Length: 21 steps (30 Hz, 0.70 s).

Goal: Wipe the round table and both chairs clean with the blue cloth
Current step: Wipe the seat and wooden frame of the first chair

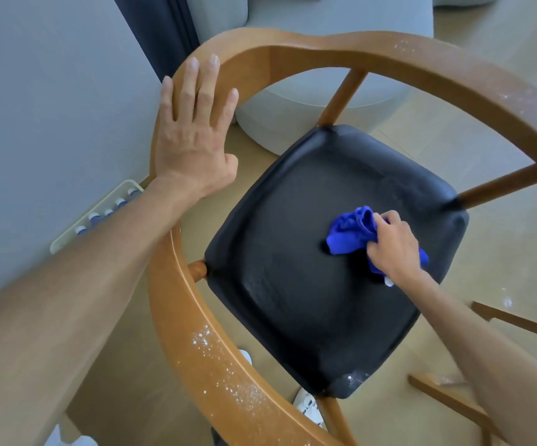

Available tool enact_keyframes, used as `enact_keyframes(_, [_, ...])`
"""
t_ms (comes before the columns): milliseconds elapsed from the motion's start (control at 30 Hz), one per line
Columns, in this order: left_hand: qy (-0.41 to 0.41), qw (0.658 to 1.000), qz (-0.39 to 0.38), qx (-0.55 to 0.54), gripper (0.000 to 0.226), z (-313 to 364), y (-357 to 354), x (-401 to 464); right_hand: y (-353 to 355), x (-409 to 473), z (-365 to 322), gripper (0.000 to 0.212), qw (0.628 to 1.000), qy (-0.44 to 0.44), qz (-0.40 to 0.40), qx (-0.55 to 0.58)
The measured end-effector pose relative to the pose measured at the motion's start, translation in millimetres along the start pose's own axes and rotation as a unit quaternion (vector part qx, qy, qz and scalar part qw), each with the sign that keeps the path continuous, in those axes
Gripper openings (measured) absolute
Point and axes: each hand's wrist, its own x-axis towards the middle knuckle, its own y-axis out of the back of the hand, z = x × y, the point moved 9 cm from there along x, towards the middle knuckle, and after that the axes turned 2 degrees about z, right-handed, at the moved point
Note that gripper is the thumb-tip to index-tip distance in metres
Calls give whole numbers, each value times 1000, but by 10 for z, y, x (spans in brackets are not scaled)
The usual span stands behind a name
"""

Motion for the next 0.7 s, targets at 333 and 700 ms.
enact_keyframes(333, [5, 999, 17, -29, 83, -4, 39, 8, -815, -1823, -1339, 35, 905, 385, -177, -44])
enact_keyframes(700, [5, 999, 35, -31, 83, -4, 25, 1, -492, -1935, 456, 52, 934, 316, -148, -79])
